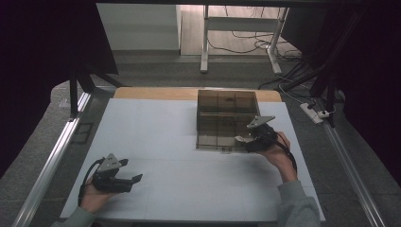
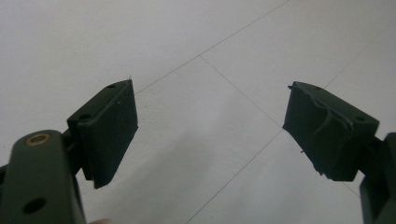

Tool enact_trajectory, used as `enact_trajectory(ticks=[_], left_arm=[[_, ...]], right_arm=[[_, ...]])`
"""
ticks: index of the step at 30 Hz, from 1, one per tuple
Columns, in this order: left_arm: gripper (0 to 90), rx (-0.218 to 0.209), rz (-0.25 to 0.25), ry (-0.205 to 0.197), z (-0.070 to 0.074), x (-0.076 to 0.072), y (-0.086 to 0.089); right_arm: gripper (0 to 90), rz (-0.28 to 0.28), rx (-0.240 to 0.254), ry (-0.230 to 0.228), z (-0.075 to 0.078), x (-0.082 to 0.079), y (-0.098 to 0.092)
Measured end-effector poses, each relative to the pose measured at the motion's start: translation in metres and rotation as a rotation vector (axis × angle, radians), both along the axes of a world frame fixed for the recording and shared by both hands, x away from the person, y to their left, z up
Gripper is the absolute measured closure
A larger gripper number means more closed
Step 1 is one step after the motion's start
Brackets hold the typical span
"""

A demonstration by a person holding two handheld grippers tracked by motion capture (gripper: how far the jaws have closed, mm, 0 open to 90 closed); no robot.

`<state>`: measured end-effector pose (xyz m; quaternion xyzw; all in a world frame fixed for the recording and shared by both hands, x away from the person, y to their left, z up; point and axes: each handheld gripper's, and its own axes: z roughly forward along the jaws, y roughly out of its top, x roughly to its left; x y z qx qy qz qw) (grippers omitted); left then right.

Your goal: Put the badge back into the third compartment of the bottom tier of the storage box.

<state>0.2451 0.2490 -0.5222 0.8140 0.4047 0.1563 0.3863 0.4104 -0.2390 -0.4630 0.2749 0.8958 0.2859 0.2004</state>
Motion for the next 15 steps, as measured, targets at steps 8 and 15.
enact_trajectory(ticks=[8,15], left_arm=[[17.3,0.0,0.0,-0.001,0.0,-0.0001,0.0001],[17.3,-0.001,0.0,-0.001,0.0001,-0.0003,0.0003]], right_arm=[[28.5,-0.012,0.022,-0.007,0.0018,-0.0007,-0.0005],[30.9,-0.01,0.055,-0.004,0.0041,-0.0015,-0.0013]])
